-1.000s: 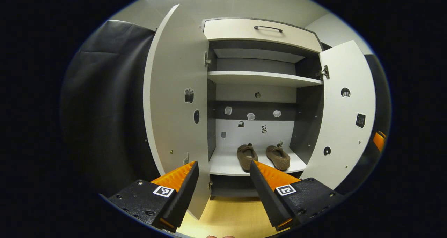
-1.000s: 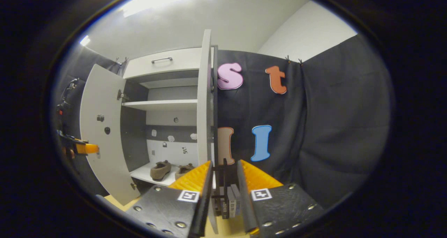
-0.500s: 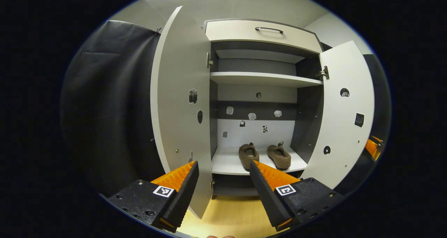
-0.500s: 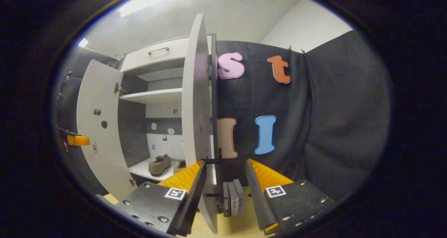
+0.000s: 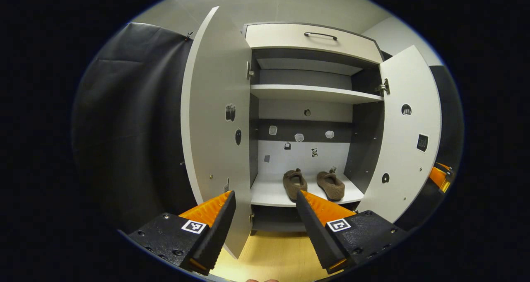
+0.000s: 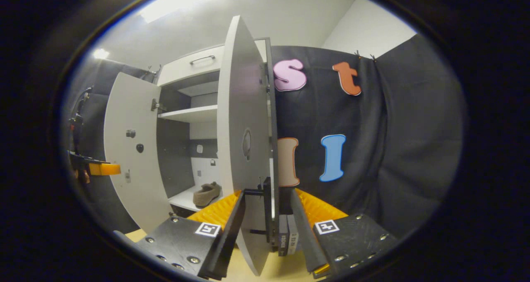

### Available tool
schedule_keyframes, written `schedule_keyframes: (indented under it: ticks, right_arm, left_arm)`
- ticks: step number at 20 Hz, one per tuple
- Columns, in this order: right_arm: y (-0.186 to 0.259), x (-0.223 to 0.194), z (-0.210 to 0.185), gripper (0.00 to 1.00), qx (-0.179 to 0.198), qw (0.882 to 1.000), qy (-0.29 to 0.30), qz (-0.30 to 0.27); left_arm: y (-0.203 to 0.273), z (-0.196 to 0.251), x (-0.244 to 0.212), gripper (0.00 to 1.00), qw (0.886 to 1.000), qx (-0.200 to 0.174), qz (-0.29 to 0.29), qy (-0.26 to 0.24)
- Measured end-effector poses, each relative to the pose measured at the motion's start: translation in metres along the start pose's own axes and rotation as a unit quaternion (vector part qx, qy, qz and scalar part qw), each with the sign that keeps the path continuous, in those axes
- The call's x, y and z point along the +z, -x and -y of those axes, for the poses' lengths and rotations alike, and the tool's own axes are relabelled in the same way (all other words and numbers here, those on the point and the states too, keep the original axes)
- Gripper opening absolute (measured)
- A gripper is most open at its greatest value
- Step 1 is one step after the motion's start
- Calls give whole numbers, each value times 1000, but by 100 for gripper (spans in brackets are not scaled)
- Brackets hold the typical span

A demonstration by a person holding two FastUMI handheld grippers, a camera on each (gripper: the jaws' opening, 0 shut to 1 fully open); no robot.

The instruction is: Grab one shoe with the right hand and put it into the shoe cabinet, grab the other shoe with the left hand and put it into the shoe cabinet; then close the right door with the right hand and the left door with the left hand.

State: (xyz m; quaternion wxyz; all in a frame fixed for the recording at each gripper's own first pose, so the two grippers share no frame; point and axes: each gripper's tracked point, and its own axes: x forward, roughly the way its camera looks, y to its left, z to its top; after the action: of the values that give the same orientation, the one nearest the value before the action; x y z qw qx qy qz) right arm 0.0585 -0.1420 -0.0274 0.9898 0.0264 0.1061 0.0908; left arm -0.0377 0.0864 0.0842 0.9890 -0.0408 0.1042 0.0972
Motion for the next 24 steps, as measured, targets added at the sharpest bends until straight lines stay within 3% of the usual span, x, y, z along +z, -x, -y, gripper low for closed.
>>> schedule_keyframes:
  ticks: [2,3,4,5,16,18,24]
  right_arm:
    - [-4,-4,-16,64,17,1000,-1,-2]
    - [-7,-5,-24,68,25,1000,-1,-3]
    - [-9,-6,-31,64,32,999,-2,-4]
    - [-11,-8,-38,68,39,999,-2,-5]
    - [-41,-13,-111,69,105,994,-11,-15]
    - [-44,-10,-121,64,108,994,-9,-9]
    - [-41,1,-140,68,117,993,22,12]
  left_arm:
    - [2,-2,0,92,1000,1,1,-1]
    - [1,-2,0,90,1000,2,2,-2]
    - [0,-4,0,92,1000,2,2,-2]
    - [1,-4,0,90,1000,2,3,-3]
    - [3,-16,-1,92,1000,-4,4,0]
    - [5,-17,2,92,1000,-7,11,1]
    - [11,-25,8,90,1000,-5,24,-2]
